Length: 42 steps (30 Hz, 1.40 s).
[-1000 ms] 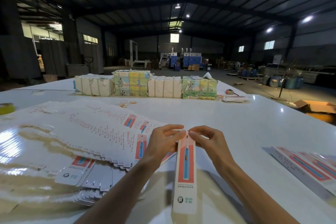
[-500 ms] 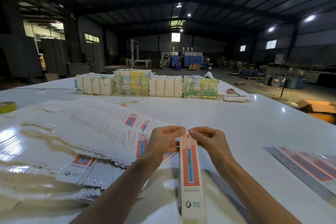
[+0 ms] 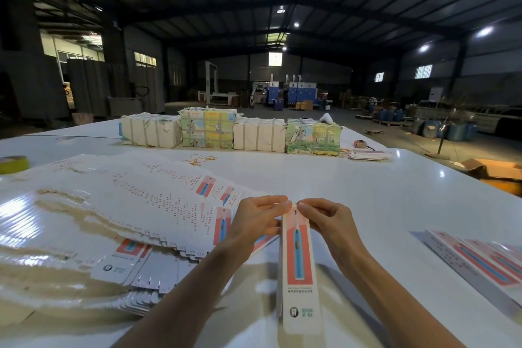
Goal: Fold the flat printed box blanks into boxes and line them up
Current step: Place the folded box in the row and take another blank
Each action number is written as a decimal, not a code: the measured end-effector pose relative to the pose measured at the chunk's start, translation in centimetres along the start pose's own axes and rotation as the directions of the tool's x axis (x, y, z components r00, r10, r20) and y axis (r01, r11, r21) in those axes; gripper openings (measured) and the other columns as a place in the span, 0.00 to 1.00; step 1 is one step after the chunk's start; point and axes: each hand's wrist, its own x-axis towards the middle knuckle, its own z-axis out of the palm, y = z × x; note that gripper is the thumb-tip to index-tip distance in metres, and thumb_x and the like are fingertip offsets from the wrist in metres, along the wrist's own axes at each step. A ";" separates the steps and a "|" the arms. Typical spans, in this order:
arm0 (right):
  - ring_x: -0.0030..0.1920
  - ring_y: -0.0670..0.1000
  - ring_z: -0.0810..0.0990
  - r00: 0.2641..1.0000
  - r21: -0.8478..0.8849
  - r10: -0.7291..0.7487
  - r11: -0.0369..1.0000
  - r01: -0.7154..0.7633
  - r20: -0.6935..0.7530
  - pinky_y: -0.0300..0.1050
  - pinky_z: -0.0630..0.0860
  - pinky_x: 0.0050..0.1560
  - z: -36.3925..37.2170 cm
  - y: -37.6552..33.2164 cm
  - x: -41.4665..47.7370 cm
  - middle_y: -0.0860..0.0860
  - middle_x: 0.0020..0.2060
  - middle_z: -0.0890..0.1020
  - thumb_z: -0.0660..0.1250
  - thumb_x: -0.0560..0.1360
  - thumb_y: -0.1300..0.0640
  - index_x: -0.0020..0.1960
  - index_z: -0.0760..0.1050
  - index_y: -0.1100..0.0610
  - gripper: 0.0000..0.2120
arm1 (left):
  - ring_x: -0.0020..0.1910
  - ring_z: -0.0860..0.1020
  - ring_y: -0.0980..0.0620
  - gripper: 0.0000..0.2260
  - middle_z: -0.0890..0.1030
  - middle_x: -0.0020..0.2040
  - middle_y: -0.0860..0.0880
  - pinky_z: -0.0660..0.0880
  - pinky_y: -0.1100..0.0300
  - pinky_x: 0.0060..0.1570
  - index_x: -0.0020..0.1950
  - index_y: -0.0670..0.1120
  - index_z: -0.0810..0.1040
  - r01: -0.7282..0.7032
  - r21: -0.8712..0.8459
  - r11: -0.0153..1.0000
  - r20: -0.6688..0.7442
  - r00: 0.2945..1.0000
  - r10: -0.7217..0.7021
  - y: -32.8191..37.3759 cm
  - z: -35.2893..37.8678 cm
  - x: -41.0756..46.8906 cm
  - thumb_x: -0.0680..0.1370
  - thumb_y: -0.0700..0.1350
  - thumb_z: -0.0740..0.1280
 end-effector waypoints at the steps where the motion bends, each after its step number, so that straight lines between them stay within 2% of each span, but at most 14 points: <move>1: 0.45 0.59 0.89 1.000 0.001 -0.006 1.000 0.006 0.004 0.42 0.85 0.47 0.0 0.0 0.0 0.55 0.42 0.88 0.72 0.81 0.56 0.49 0.87 0.59 0.08 | 0.48 0.89 0.45 0.13 0.89 0.50 0.48 0.85 0.58 0.44 0.60 0.50 0.84 -0.007 0.000 1.000 0.001 1.000 0.007 0.0 0.0 0.0 0.79 0.55 0.74; 7: 0.45 0.58 0.89 0.999 0.019 -0.019 1.000 0.019 0.038 0.37 0.83 0.44 -0.3 -0.4 -0.1 0.55 0.42 0.88 0.74 0.78 0.51 0.46 0.88 0.54 0.08 | 0.47 0.89 0.43 0.12 0.89 0.49 0.47 0.85 0.55 0.48 0.57 0.49 0.86 -0.086 0.041 0.995 0.021 0.996 0.085 0.0 -0.3 -0.2 0.81 0.55 0.73; 11: 0.45 0.57 0.89 0.999 0.002 0.010 1.000 -0.010 0.044 0.36 0.82 0.43 -0.5 -0.4 0.1 0.55 0.41 0.88 0.74 0.79 0.54 0.46 0.88 0.57 0.08 | 0.46 0.89 0.45 0.11 0.89 0.48 0.49 0.86 0.53 0.49 0.55 0.50 0.87 -0.085 0.106 0.991 0.012 0.996 0.084 0.0 -0.3 -0.1 0.80 0.56 0.73; 16: 0.45 0.56 0.89 0.998 -0.054 0.041 0.998 -0.038 0.056 0.37 0.83 0.44 -0.7 -0.4 0.4 0.54 0.42 0.89 0.74 0.79 0.56 0.46 0.87 0.58 0.07 | 0.45 0.89 0.48 0.07 0.89 0.45 0.50 0.84 0.62 0.42 0.53 0.49 0.86 -0.033 0.126 0.992 0.004 0.999 0.033 0.1 0.0 0.0 0.81 0.50 0.73; 19: 0.45 0.57 0.89 0.996 -0.048 0.061 0.997 -0.058 0.066 0.38 0.83 0.44 -0.8 -0.6 0.4 0.55 0.41 0.89 0.74 0.80 0.56 0.46 0.87 0.59 0.08 | 0.45 0.89 0.48 0.07 0.89 0.45 0.50 0.84 0.61 0.42 0.53 0.48 0.86 -0.032 0.110 0.993 0.006 0.999 0.031 0.1 0.2 -0.1 0.81 0.50 0.73; 22: 0.44 0.58 0.89 0.998 0.001 0.056 0.998 -0.056 0.029 0.37 0.82 0.43 -0.9 -0.8 0.3 0.57 0.41 0.88 0.73 0.80 0.55 0.48 0.86 0.60 0.08 | 0.48 0.88 0.44 0.09 0.89 0.49 0.47 0.86 0.53 0.50 0.56 0.47 0.86 -0.032 -0.013 0.999 0.038 0.999 0.032 0.1 0.8 -0.4 0.80 0.50 0.73; 25: 0.43 0.59 0.89 0.998 0.106 0.053 0.993 -0.055 0.020 0.41 0.84 0.44 -0.9 -0.8 0.2 0.60 0.43 0.88 0.73 0.79 0.56 0.50 0.86 0.62 0.09 | 0.49 0.88 0.44 0.11 0.89 0.50 0.48 0.85 0.57 0.48 0.58 0.50 0.84 -0.061 -0.071 0.996 0.030 0.998 0.063 0.3 1.0 -0.7 0.78 0.51 0.76; 31: 0.44 0.61 0.88 0.994 0.199 0.086 0.975 -0.098 0.071 0.42 0.84 0.44 -0.9 -0.7 0.0 0.64 0.45 0.87 0.71 0.80 0.57 0.54 0.87 0.64 0.11 | 0.46 0.89 0.48 0.09 0.89 0.47 0.52 0.85 0.60 0.47 0.52 0.57 0.88 -0.173 0.017 0.985 -0.019 0.985 0.174 0.3 0.9 -0.9 0.77 0.58 0.73; 34: 0.45 0.63 0.89 0.996 0.138 0.039 0.989 -0.050 0.084 0.44 0.85 0.46 -0.9 -0.5 0.1 0.63 0.46 0.88 0.71 0.79 0.54 0.55 0.87 0.62 0.13 | 0.46 0.89 0.49 0.09 0.89 0.46 0.52 0.84 0.62 0.46 0.53 0.56 0.88 -0.210 0.049 0.977 -0.022 0.977 0.211 0.1 0.7 -0.8 0.78 0.58 0.72; 37: 0.45 0.63 0.89 0.996 0.036 -0.036 0.999 0.033 0.078 0.47 0.86 0.50 -0.7 -0.1 0.1 0.60 0.44 0.88 0.71 0.76 0.49 0.53 0.88 0.60 0.15 | 0.45 0.89 0.48 0.10 0.89 0.46 0.52 0.85 0.57 0.48 0.55 0.51 0.87 -0.197 0.093 0.976 -0.032 0.979 0.201 -0.4 0.6 -0.3 0.81 0.55 0.72; 42: 0.42 0.57 0.89 0.997 -0.078 -0.068 0.995 0.070 0.027 0.38 0.83 0.42 -0.6 0.4 0.3 0.55 0.40 0.88 0.73 0.78 0.49 0.46 0.89 0.54 0.11 | 0.43 0.88 0.52 0.06 0.88 0.45 0.56 0.86 0.56 0.48 0.53 0.54 0.86 -0.170 0.220 0.961 -0.062 0.980 0.187 -0.8 0.7 0.2 0.81 0.54 0.73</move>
